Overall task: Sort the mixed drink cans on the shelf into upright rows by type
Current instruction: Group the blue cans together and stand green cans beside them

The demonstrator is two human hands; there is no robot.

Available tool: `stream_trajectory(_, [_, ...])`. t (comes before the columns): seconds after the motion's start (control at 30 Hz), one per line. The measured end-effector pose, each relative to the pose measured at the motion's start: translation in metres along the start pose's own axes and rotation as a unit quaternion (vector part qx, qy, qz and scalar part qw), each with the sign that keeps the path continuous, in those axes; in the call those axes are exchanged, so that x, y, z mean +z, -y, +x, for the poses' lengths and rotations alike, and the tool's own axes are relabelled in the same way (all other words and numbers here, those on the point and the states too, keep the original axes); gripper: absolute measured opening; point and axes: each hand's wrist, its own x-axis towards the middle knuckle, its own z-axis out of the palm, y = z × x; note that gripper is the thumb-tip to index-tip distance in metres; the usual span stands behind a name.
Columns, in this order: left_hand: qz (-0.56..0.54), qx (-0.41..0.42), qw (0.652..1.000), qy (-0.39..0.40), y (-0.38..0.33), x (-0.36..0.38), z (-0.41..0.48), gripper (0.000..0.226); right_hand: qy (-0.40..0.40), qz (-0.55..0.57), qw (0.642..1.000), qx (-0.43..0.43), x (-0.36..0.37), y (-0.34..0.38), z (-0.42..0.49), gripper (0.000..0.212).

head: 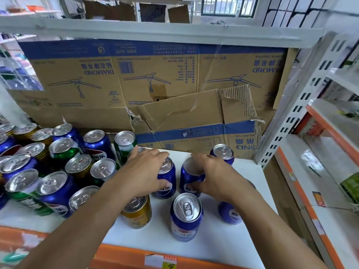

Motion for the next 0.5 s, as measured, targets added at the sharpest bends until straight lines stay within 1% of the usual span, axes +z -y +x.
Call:
stream_trajectory(0.07, [-0.012,0.001,1.0,0.001,0.002,0.0,-0.001,0.084,-0.028,0.041,0.999,-0.005,-0.006,-0.005,0.002,0.06])
stream_trajectory(0.13, [-0.012,0.006,1.0,-0.001,0.002,0.0,0.0,0.083,-0.076,0.074,0.994,0.0,-0.015,-0.01,0.002,0.053])
stream_trajectory(0.23, [-0.017,0.016,1.0,-0.003,0.001,-0.001,0.004,0.08,-0.152,0.098,0.983,0.028,-0.023,-0.018,0.002,0.044])
stream_trajectory(0.3, [-0.037,0.02,0.999,-0.001,0.0,0.0,0.007,0.079,-0.186,0.096,0.977,0.044,-0.022,-0.021,-0.002,0.039])
stream_trajectory(0.4, [-0.063,0.023,0.998,-0.005,0.0,0.001,0.009,0.079,-0.181,0.079,0.979,0.04,-0.015,-0.018,-0.007,0.038])
stream_trajectory(0.5, [-0.08,0.027,0.996,-0.015,0.006,0.002,0.011,0.076,-0.153,0.038,0.988,0.006,-0.01,-0.012,-0.002,0.052])
